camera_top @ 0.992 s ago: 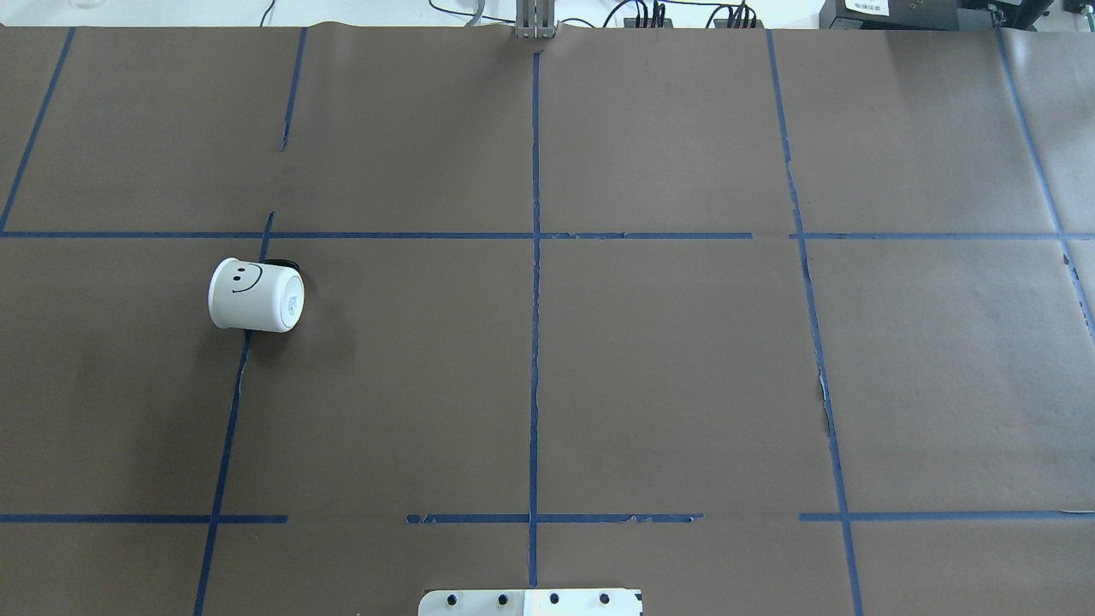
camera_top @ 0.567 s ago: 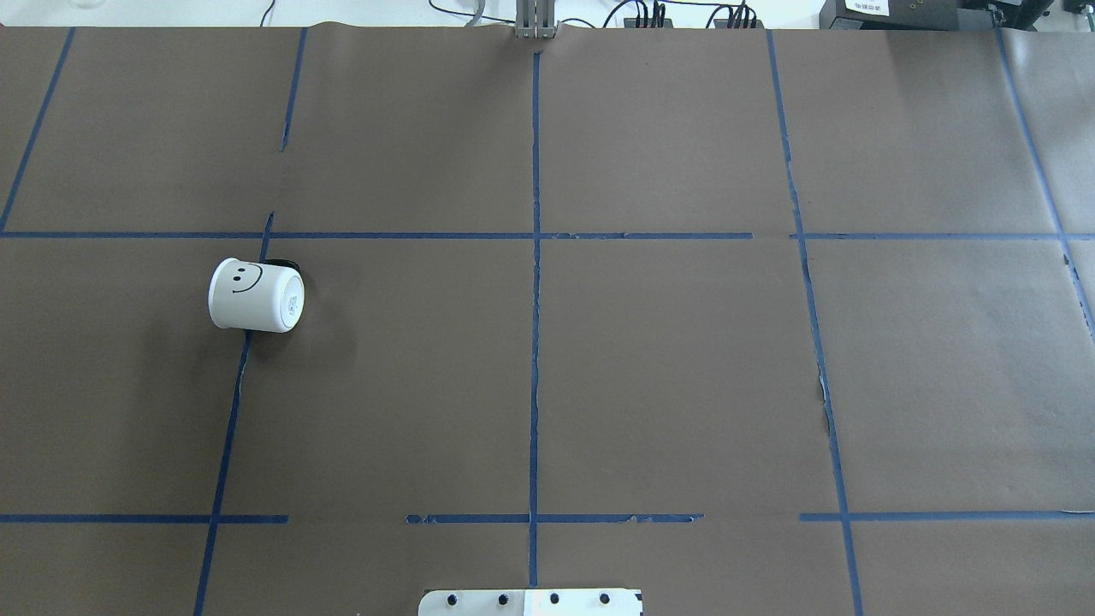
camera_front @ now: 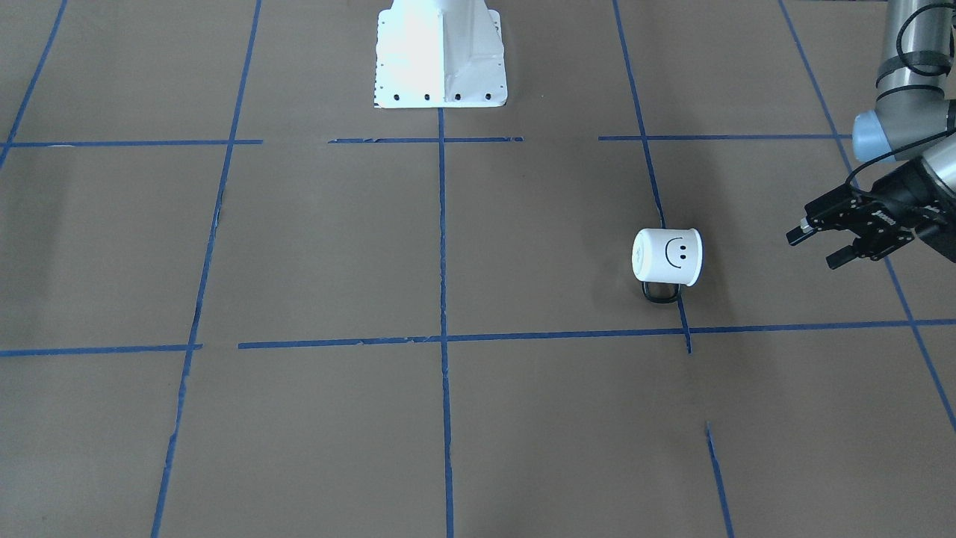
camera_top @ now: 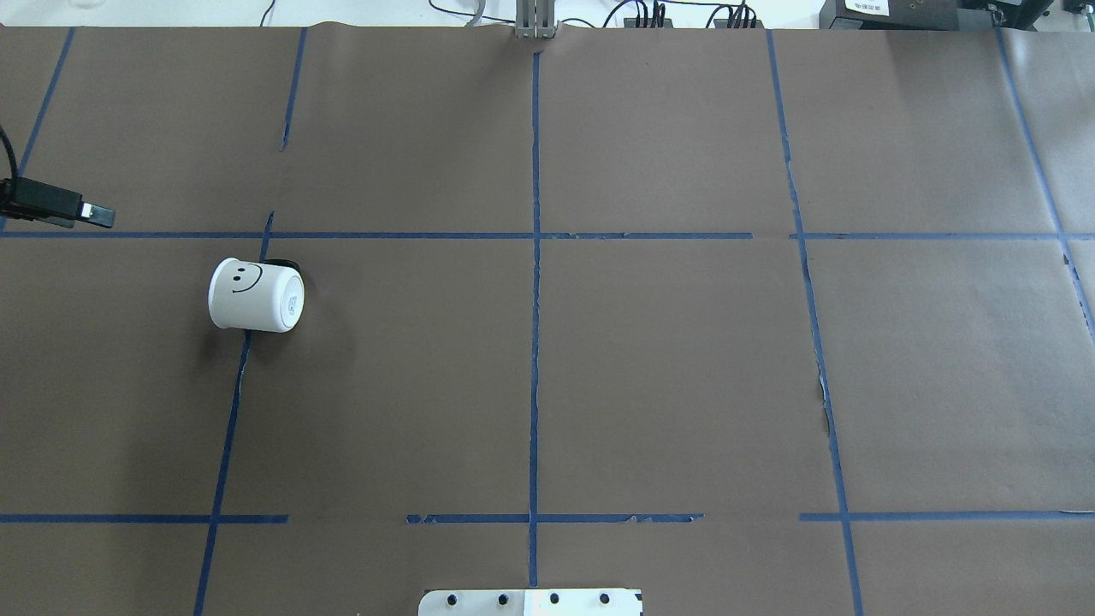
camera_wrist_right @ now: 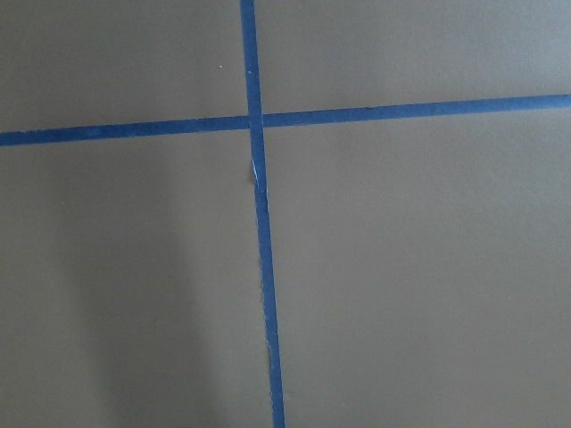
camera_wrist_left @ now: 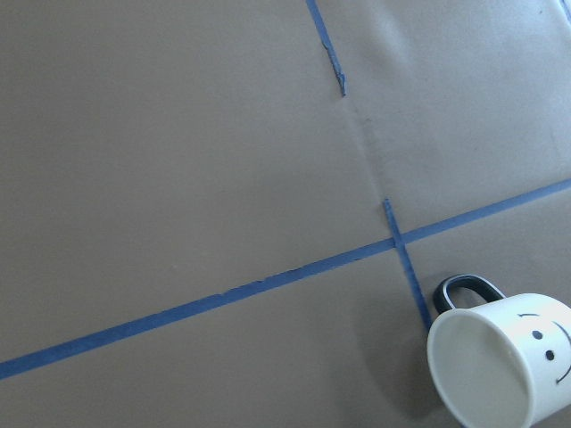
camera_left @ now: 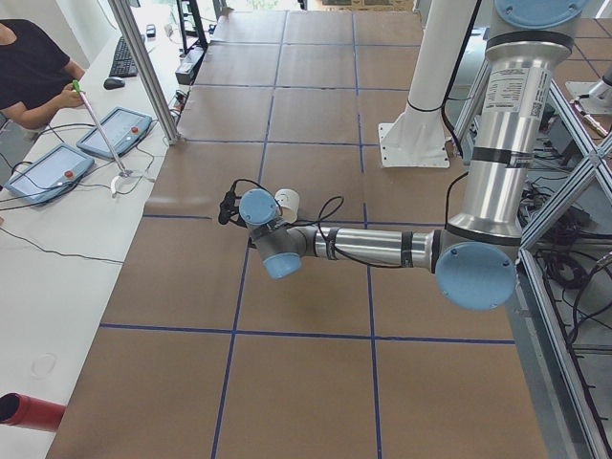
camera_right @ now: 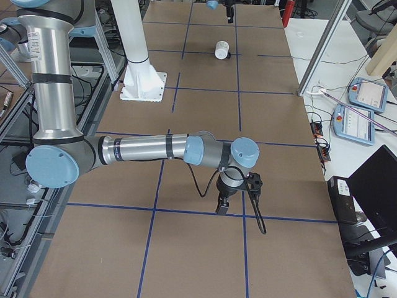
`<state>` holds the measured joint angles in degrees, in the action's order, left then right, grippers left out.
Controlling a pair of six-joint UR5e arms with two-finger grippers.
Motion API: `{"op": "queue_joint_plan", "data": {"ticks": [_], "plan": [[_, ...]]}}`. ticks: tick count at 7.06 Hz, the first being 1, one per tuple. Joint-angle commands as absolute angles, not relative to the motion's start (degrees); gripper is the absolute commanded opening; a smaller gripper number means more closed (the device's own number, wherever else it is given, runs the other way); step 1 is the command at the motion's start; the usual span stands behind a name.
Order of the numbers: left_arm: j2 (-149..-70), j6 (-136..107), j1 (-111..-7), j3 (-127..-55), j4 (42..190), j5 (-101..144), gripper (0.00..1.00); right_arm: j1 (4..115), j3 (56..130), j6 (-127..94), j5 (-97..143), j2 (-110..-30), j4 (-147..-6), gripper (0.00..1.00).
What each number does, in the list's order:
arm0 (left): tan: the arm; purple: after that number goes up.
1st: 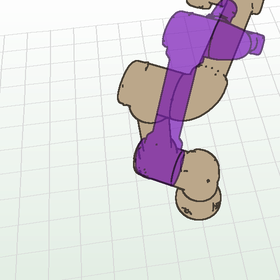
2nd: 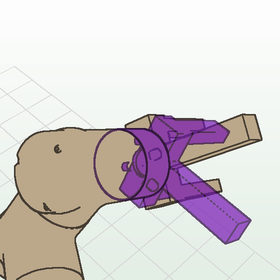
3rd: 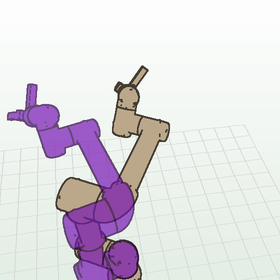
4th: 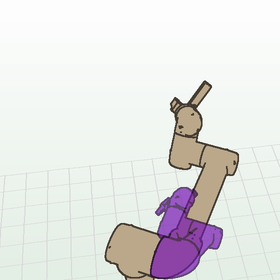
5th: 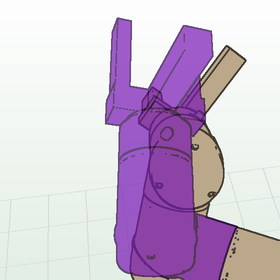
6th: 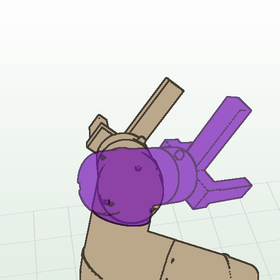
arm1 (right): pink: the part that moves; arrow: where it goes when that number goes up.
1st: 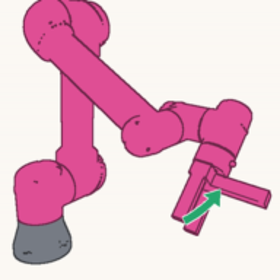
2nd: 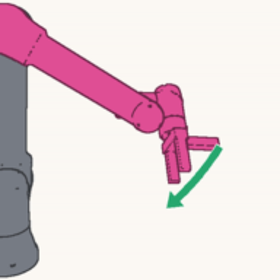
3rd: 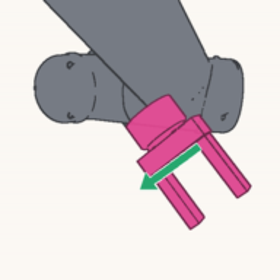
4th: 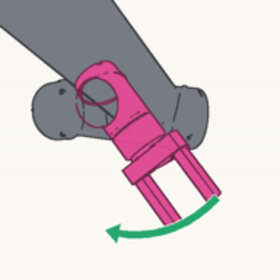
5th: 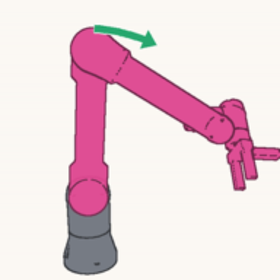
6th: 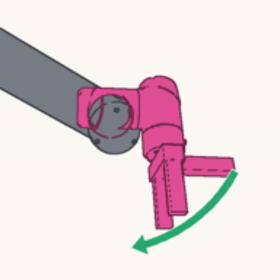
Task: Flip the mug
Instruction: 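Move the left gripper in to the open end of the sideways white mug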
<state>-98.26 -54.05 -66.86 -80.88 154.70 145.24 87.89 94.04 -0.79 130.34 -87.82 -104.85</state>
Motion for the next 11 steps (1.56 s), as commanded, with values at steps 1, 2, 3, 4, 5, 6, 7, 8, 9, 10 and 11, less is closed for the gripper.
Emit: {"op": "queue_joint_plan", "data": {"ticks": [1,2,3,4,5,6,7,8,9,10,11], "plan": [[-99.49,-67.01,-63.29,-79.11,163.87,141.53,1.0,87.89,94.04,-0.79,130.34,-87.8,-104.85,1.0],[-99.58,-72.89,-62.5,-76.75,170.09,139.5,1.0,87.89,94.04,-0.79,130.34,-87.8,-104.85,1.0],[-99.58,-79.74,-59.97,-74.47,177.38,136.0,1.0,87.89,94.04,-0.79,130.34,-87.8,-104.85,1.0],[-99.84,-86.07,-57.51,-74.36,181.19,132.66,1.0,87.89,94.04,-0.79,130.34,-87.89,-104.85,1.0],[-99.93,-89.26,-56.35,-74.27,182.88,131.76,1.0,87.89,94.04,-0.79,130.34,-87.8,-104.85,1.0],[-99.93,-92.08,-55.47,-73.05,186.47,130.01,1.0,87.89,94.04,-0.79,130.34,-87.8,-104.85,1.0],[-99.93,-94.72,-54.94,-70.95,190.77,128.34,1.0,87.89,94.04,-0.79,130.34,-87.8,-104.85,1.0],[-100.11,-96.75,-52.93,-70.75,192.46,124.4,1.0,87.89,94.04,-0.79,130.34,-87.89,-104.85,1.0],[-100.19,-98.77,-50.56,-70.75,194.13,121.23,1.0,87.89,94.04,-0.79,130.34,-87.89,-104.85,1.0],[-100.37,-99.22,-50.1,-70.75,194.32,121.29,1.0,87.89,94.04,-0.79,130.34,-87.89,-104.85,1.0],[-100.37,-99.23,-49.58,-70.66,194.33,121.2,1.0,87.89,94.04,-0.79,130.34,-87.8,-104.85,1.0]]}}
